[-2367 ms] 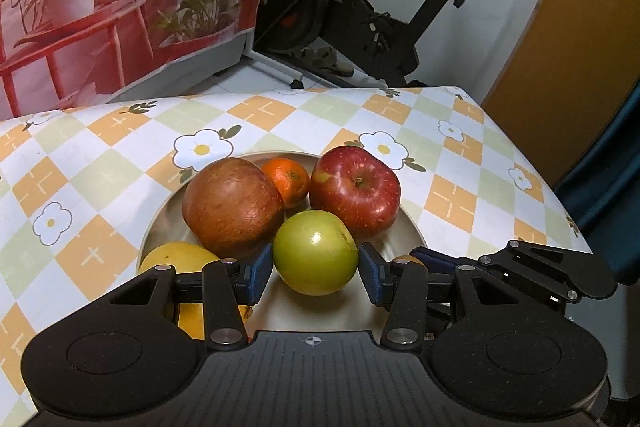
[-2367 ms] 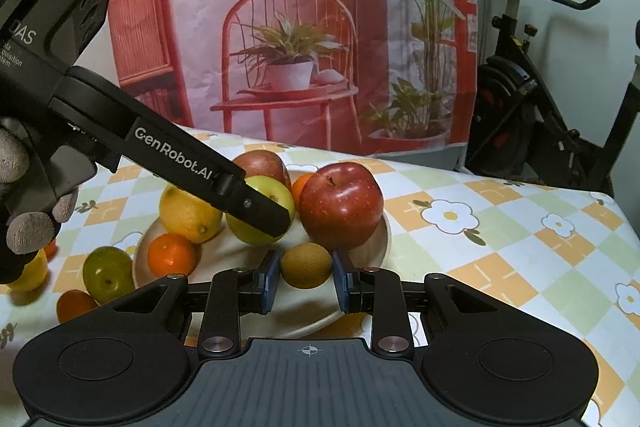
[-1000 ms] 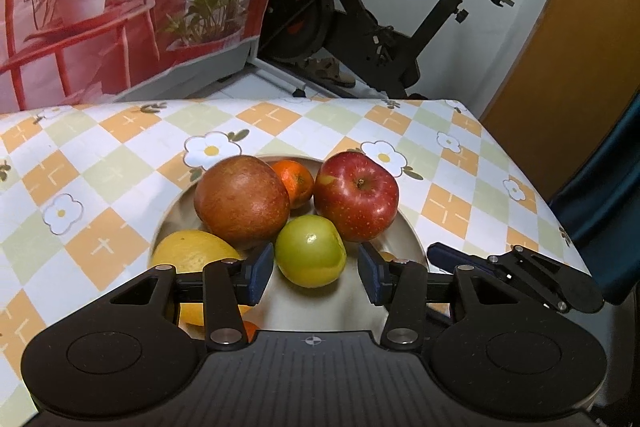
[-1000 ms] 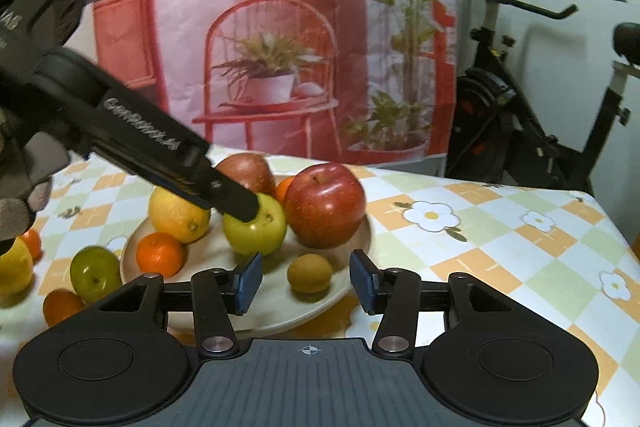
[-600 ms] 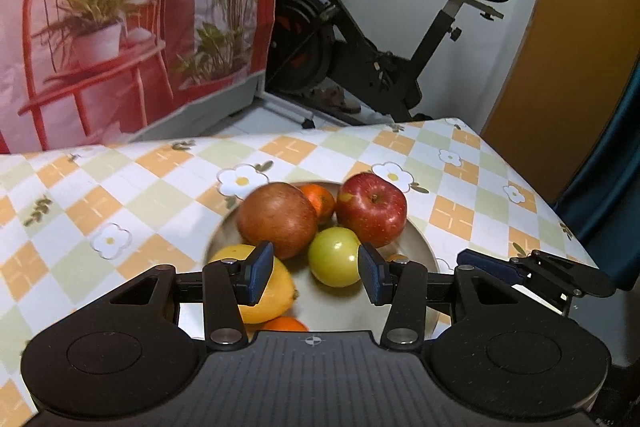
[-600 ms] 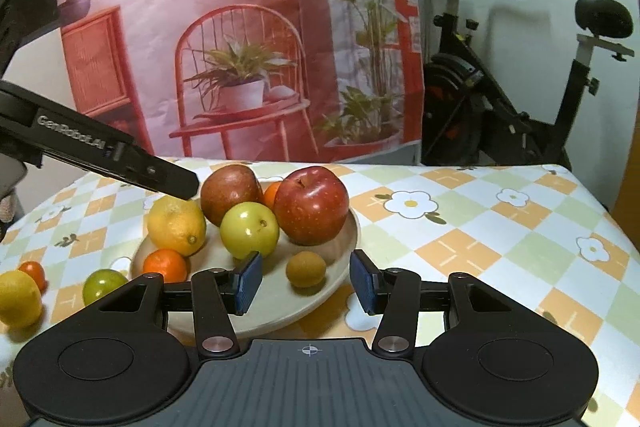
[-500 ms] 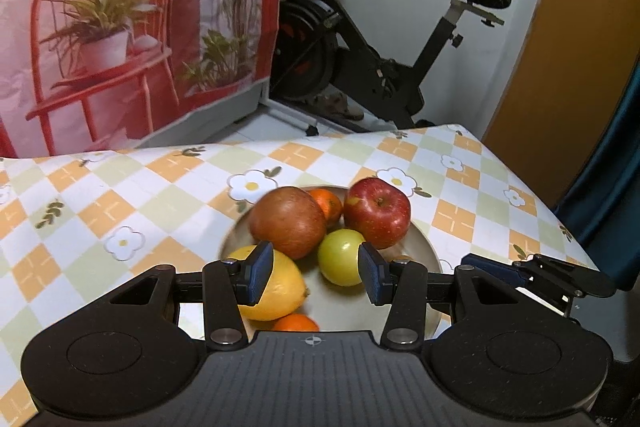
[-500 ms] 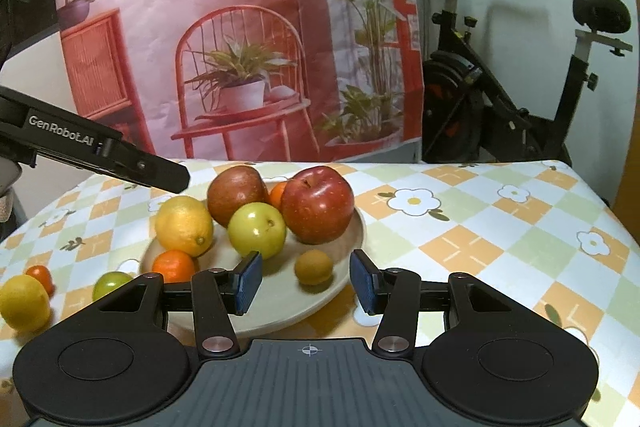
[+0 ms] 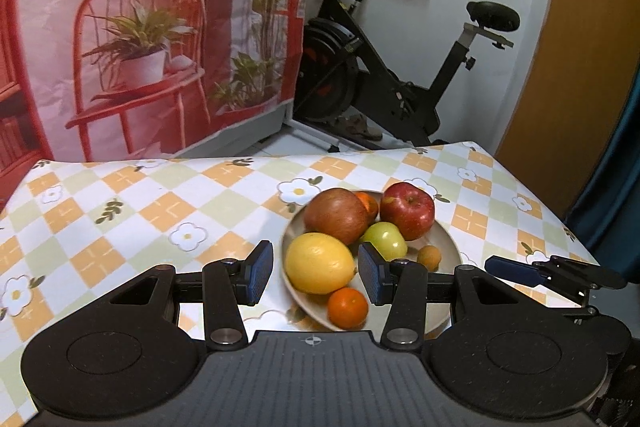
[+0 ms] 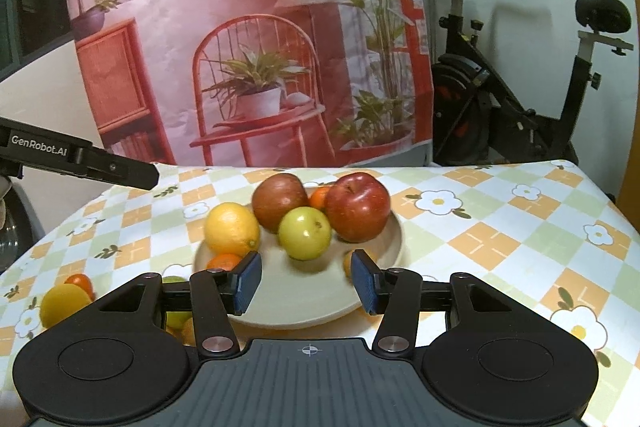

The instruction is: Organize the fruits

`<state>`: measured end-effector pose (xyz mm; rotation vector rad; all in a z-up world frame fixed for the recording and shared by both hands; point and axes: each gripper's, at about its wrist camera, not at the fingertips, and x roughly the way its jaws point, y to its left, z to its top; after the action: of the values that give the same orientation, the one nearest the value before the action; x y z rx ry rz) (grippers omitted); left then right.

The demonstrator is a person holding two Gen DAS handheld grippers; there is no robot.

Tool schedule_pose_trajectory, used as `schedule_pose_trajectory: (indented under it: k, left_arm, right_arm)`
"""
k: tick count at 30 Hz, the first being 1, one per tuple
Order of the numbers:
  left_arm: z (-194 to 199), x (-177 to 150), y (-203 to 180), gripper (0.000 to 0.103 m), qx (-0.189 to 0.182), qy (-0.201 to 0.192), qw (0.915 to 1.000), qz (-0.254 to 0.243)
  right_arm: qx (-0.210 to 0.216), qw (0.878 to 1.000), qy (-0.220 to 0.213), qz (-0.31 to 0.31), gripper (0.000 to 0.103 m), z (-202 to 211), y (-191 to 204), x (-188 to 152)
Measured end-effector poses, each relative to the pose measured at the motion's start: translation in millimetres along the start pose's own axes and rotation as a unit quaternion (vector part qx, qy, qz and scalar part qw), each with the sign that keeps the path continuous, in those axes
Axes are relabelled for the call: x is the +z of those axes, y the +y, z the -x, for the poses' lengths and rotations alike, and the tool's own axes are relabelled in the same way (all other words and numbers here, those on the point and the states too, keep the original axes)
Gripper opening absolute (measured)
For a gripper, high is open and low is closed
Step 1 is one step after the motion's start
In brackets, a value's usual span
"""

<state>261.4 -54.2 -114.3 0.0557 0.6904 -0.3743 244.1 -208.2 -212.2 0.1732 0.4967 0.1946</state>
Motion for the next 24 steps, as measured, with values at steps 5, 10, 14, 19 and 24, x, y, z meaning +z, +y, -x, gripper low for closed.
schedule_pose_trajectory:
  k: [5,10,14,19,24]
  left_arm:
    - [19,-8,9,0.049,0.011,-0.012,0.9999,-0.001]
    - [35,-17,23,0.049,0.021,-0.018,0.9996,0.004]
    - [48,-25,35,0.049,0.031,-0.024,0.9992,0.01]
    - [60,-35,48,0.049,0.046,-0.029,0.9984,0.016]
    - [69,-44,61,0.049,0.055,-0.028,0.9975,0.033]
  right_arm:
    - [0.004,1.0,-0.001,0.006,0.046,8,13,0]
    - [0.007,1.0,0.002,0.011,0.047,12,24,-1]
    - [0.011,1.0,0.005,0.012,0.047,13,32,-2]
    - [0.016,1.0,0.009,0.016,0.048,11,43,-2]
    - [0.022,0.999,0.013,0.02,0.048,9,53,-2]
